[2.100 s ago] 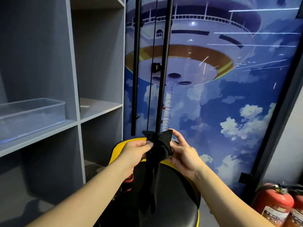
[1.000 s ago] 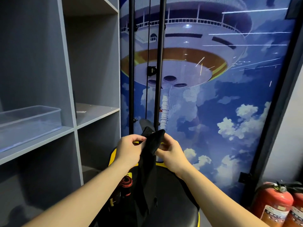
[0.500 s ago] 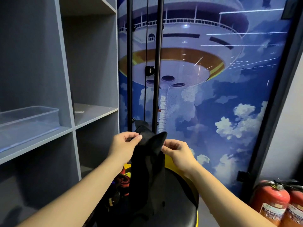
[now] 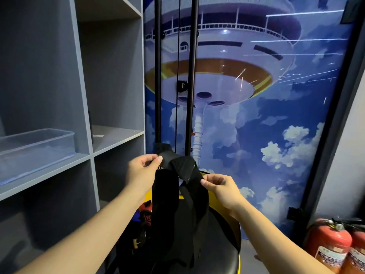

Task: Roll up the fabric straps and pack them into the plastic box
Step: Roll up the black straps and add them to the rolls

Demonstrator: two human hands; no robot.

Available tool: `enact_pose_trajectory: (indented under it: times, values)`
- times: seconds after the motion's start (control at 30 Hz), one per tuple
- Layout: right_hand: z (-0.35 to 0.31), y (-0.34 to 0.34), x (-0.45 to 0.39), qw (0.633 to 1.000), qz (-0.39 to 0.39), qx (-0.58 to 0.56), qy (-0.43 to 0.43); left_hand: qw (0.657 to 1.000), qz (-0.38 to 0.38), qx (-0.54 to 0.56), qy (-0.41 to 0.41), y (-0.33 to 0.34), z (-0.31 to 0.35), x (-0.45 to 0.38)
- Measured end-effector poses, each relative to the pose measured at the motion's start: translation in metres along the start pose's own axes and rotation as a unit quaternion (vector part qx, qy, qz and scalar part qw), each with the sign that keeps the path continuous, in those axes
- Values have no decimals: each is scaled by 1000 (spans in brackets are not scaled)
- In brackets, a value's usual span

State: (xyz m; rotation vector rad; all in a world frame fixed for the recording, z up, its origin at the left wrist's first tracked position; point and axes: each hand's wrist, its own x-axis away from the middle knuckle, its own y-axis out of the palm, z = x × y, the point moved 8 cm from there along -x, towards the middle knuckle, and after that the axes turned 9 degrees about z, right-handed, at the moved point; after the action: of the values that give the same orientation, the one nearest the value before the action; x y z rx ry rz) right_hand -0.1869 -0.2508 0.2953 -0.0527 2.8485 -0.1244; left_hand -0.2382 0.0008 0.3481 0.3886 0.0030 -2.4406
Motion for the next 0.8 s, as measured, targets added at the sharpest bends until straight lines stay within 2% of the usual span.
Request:
enact_pose_trajectory:
  times: [0.13, 0.27, 0.4, 0.5, 0.8]
  values:
    - [16, -8, -1, 999, 23, 34, 26, 1000, 1, 7, 13, 0, 11, 0]
    - [23, -5, -3, 993, 22, 109, 31, 998, -34, -22, 46, 9, 16, 6]
    - [6, 12, -2, 999, -31, 24, 37, 995, -62, -55, 61, 19, 16, 10]
    - [-14, 25, -2, 998, -58, 5, 3, 995, -65, -55, 59, 24, 14, 13]
    - [-16, 29, -1, 995, -27, 85, -49, 996, -32, -68, 53, 14, 11, 18]
